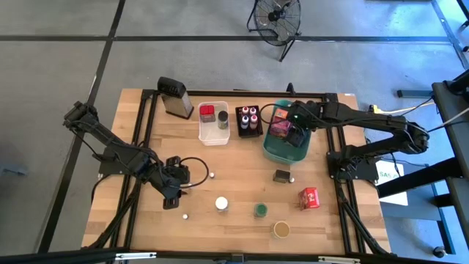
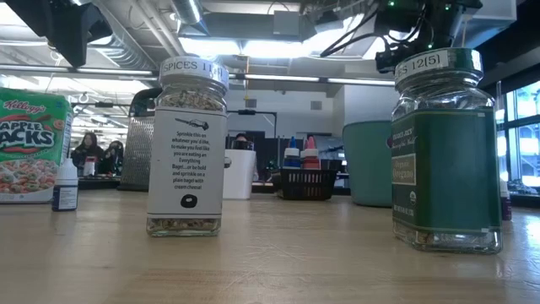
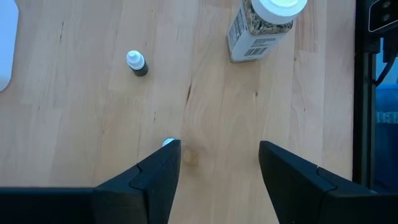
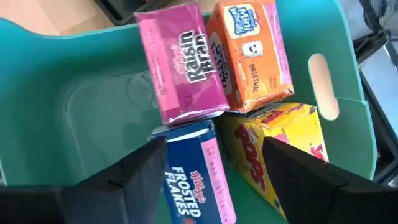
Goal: Pick & Place Kitchen Items
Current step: Put the white spice bottle into the white bin
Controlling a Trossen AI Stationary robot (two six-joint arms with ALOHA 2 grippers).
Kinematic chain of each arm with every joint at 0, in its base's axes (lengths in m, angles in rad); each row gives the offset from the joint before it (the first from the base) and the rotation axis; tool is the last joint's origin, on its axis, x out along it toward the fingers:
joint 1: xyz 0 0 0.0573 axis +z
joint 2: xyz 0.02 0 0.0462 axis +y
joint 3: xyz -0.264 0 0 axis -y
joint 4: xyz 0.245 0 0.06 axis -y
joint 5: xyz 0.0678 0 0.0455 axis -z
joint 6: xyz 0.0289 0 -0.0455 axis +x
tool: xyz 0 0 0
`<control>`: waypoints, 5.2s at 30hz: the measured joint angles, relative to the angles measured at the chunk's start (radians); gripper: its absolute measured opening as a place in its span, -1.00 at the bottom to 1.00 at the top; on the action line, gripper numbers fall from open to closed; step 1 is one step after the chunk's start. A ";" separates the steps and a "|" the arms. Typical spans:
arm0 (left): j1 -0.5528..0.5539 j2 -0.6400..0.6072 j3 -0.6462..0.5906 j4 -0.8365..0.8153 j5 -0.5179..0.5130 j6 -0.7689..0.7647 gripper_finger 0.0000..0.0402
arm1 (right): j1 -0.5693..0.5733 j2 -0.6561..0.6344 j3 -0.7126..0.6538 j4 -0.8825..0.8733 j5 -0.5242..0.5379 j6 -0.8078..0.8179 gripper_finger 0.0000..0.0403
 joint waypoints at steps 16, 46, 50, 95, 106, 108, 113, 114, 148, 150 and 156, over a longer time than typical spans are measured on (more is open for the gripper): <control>0.000 0.000 0.000 0.000 -0.028 0.018 0.06 | 0.184 -0.143 0.178 0.151 -0.012 -0.030 0.33; -0.095 0.001 0.000 0.202 -0.310 0.304 0.06 | 0.903 0.252 0.180 0.691 0.021 0.089 0.33; -0.094 0.001 0.000 0.241 -0.388 0.380 0.10 | 0.913 0.264 0.180 0.745 0.027 0.093 0.33; -0.005 0.340 0.000 0.688 -0.186 0.468 0.52 | 0.997 0.363 0.180 0.912 0.089 0.123 0.33; -0.001 0.373 0.000 0.693 -0.186 0.479 0.52 | 0.997 0.363 0.180 0.910 0.089 0.115 0.33; 0.005 0.402 0.000 0.703 -0.184 0.481 0.52 | 0.997 0.363 0.180 0.910 0.089 0.114 0.33; 0.021 0.445 0.000 0.742 -0.176 0.506 0.52 | 0.997 0.363 0.180 0.910 0.089 0.114 0.33; 0.024 0.447 0.000 0.742 -0.168 0.506 0.52 | 0.997 0.363 0.180 0.910 0.089 0.114 0.33; 0.033 0.396 0.004 0.694 -0.108 0.555 0.02 | 0.997 0.363 0.180 0.902 0.089 0.113 0.33; 0.032 0.343 0.029 0.632 -0.149 0.564 0.02 | 0.997 0.363 0.180 0.902 0.089 0.111 0.33; 0.054 0.158 0.133 0.400 -0.292 0.603 0.02 | 0.997 0.363 0.180 0.902 0.089 0.099 0.33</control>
